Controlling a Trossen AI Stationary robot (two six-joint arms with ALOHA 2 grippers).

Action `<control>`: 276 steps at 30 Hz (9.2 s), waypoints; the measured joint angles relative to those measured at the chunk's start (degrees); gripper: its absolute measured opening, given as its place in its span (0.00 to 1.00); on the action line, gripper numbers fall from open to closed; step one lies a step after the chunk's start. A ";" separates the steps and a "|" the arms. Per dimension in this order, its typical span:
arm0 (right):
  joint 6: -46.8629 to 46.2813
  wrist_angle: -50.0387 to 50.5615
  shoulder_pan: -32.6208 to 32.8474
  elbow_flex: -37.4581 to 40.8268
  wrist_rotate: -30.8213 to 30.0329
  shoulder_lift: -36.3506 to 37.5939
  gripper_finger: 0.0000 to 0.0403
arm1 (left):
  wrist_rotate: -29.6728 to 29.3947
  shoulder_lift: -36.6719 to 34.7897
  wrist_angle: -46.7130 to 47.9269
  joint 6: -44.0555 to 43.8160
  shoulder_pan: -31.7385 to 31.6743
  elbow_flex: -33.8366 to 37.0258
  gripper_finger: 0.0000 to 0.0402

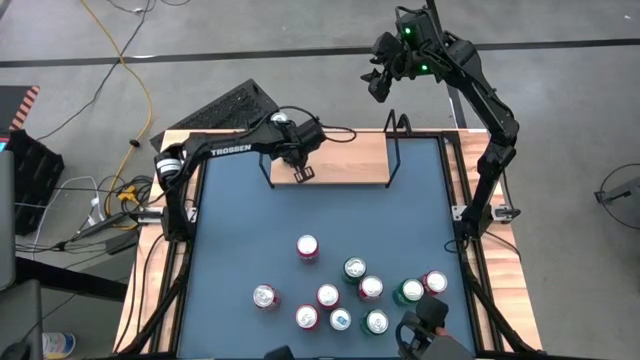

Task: Place canned beverage on shelf
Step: Put the left blue soda can on the shelf aligned with the other blue soda can, then put the blue soda can on the shelf aligned with the other blue soda cans

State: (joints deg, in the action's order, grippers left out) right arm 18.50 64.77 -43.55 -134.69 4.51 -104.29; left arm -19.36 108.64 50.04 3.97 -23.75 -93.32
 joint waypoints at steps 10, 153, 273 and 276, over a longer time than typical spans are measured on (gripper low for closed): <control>-0.02 0.00 0.00 0.00 0.00 0.00 0.58 | -1.87 0.20 -0.07 0.06 -0.76 0.00 0.00; -15.33 -53.25 19.74 31.87 -4.39 -13.44 0.64 | -12.85 -29.38 21.45 -7.23 2.95 -25.57 0.00; -7.17 -13.59 18.79 31.76 -5.91 31.27 0.60 | 20.82 -16.91 22.47 -0.58 10.96 -25.46 0.32; -9.40 -9.06 19.65 31.78 -5.90 33.61 0.60 | 25.12 -14.15 22.97 -0.05 12.63 -25.46 0.35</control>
State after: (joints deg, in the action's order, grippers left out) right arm 9.10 55.71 -23.90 -102.91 -1.39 -70.69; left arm 5.76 94.49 73.01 3.92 -11.11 -118.78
